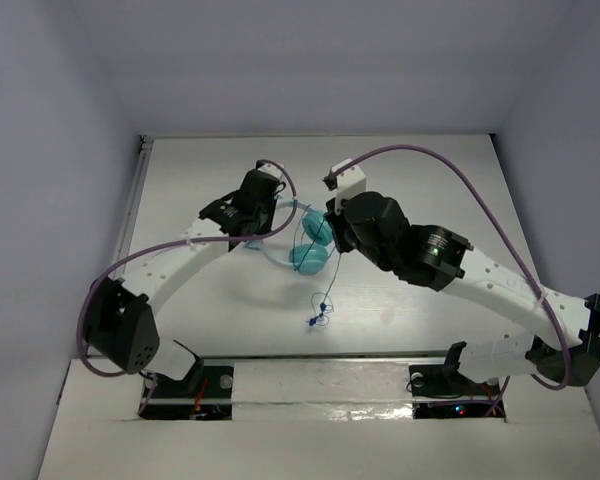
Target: Wrap the headphones
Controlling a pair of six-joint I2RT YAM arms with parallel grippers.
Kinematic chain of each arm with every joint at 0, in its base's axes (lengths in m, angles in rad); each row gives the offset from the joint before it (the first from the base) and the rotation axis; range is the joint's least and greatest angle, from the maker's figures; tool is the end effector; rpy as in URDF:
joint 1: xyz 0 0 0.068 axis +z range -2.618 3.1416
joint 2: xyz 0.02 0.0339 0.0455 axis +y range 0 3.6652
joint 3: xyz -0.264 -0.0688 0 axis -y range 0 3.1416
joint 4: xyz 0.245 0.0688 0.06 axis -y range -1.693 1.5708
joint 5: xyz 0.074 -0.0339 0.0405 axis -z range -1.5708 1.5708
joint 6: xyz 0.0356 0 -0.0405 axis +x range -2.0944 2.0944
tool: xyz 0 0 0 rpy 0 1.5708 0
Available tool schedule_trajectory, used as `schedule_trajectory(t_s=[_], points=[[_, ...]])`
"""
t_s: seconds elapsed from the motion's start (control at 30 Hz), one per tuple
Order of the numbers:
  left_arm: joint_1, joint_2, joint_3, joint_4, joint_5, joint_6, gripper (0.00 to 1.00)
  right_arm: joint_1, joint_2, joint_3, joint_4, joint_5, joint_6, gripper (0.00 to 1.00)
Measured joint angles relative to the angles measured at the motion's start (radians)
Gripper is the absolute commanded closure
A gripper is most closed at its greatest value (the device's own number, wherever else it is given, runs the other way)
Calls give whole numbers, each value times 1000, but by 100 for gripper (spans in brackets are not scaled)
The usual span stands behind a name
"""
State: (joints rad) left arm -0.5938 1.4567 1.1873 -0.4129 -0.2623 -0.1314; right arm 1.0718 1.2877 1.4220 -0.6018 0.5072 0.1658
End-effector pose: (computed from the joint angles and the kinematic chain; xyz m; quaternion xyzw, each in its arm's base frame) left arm 0.2755 -0.1749 0.3001 0.1504 0.8842 -0.0407 0.4403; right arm 0.1467 0.2331 0.4119 -0.2426 0.7988 0.1202 0.5372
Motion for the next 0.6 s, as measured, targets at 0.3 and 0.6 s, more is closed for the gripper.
schedule_trajectory(t_s=[0.3, 0.6], points=[[-82, -161, -105, -56, 107, 35, 100, -31, 58, -2, -30, 51, -13, 94], [-93, -304, -161, -61, 329, 60, 100, -64, 75, -43, -69, 153, -5, 78]])
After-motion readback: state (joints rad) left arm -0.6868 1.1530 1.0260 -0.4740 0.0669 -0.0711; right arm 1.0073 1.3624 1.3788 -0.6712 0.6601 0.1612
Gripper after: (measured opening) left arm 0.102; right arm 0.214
